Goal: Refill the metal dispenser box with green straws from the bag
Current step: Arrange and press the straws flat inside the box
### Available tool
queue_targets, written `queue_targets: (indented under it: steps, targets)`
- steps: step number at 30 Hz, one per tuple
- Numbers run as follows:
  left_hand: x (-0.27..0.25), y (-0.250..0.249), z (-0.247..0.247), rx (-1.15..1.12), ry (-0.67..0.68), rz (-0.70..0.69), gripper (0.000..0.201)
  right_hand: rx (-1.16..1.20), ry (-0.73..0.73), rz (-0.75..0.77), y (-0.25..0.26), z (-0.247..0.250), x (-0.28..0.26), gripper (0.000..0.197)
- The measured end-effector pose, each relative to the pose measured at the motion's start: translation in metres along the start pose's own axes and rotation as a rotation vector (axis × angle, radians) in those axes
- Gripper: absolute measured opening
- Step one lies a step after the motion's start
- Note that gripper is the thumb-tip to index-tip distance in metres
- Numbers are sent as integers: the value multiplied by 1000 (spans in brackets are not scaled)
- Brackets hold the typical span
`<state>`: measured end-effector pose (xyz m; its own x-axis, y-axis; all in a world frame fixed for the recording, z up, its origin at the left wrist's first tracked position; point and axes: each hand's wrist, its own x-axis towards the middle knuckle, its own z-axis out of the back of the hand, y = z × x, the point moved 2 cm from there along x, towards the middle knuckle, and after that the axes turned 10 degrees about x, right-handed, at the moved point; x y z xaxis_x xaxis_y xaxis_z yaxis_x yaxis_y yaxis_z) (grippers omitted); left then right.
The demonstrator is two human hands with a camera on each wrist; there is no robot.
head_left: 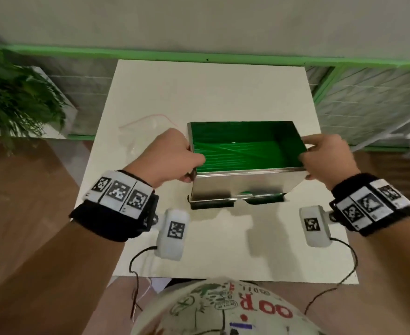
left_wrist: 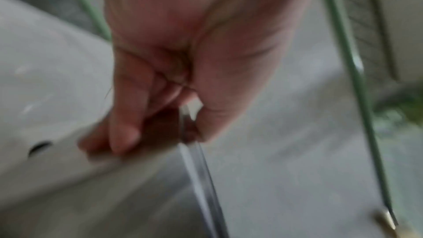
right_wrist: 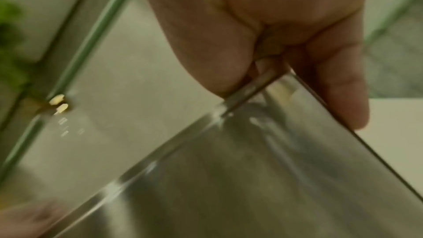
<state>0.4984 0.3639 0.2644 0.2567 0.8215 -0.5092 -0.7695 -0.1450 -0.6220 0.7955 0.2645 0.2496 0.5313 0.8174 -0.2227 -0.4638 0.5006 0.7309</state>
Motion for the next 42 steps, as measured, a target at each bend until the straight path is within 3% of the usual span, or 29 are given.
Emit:
queue_targets:
  steps: [3,5,7,8,11,12,15,18,20,22,24,26,31,42]
  targets:
    - [7,16,10,-47,-72,67,11,-128,89,155,13,-10,-10,27]
    - [10,20,5,1,-88,32,12,-88,75,101,7,-13,-9,29]
    - [2,18,-9,78,-100,-46,14,-5,-52,26,2,-11,-6,41]
    - [-1,20,-12,89,-128,-61,15,-29,-88,47,6,-12,-9,44]
    - [4,35,-17,-7,-226,-76,20,-60,-7,142,6,-22,-23,43]
    - [4,32,-18,3,-229,-87,18,-11,6,93,3,-23,-24,45]
    - [1,13,-18,93,-199,-144,14,66,-158,-73,-11,-16,-8,51]
    - [11,16,-7,80,-287,-137,17,14,-15,-13,-4,-21,-13,42]
    - [14,22,-11,93,-239,-127,14,49,-3,-44,-6,-24,-11,35]
    - [15,32,-21,67,-180,-142,14,27,-107,-42,-9,-24,-3,29]
    - [18,46,-21,-23,-217,-99,21,-106,-60,54,0,-27,-8,17]
    - [23,56,-22,-83,-236,-77,28,-132,8,101,8,-28,-12,22]
    - [37,47,-39,-70,-184,-118,30,-108,-83,39,-3,-25,27,31]
    - [94,61,-39,-124,-101,-110,25,-17,5,-16,-30,-48,42,28]
